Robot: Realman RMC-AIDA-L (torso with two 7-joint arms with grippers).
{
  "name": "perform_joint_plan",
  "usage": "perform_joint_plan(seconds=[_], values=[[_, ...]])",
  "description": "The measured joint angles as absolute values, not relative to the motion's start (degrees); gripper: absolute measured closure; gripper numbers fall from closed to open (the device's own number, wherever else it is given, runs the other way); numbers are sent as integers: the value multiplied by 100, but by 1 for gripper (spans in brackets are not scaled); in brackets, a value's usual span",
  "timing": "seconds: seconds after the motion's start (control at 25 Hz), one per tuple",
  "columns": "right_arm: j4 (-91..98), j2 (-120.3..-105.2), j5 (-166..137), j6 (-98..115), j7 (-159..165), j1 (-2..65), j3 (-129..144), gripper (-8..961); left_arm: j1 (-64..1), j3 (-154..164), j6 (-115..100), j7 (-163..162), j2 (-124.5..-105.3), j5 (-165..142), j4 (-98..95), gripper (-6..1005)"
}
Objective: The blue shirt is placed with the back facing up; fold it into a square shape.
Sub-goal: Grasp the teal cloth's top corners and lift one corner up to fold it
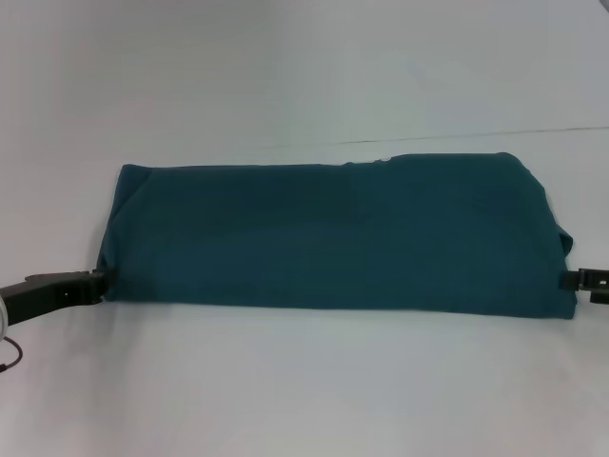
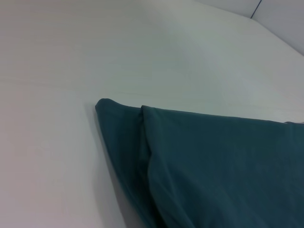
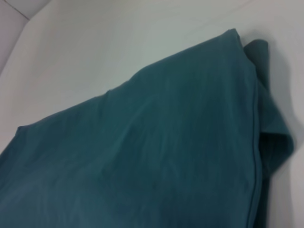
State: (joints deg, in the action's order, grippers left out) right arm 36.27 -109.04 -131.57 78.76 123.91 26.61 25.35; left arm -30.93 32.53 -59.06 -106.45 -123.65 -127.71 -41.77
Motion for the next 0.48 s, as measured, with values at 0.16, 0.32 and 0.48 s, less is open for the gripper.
perform_joint_plan(seconds=[0.16, 0.32, 0.48], values=[[3627, -10999, -13158, 7713, 12392, 2681, 2603, 146, -3094, 3259, -5925, -10644, -12362, -12770, -4177, 1000], [3627, -11039, -13158, 7622, 12390, 2702, 2612, 162, -3094, 3261, -5956, -10644, -12355, -12770, -4183, 1000], [3568, -11049, -13157, 7481, 12384, 2723, 2613, 177, -3094, 3261, -5975, -10644, -12351, -12770, -4184, 1000]])
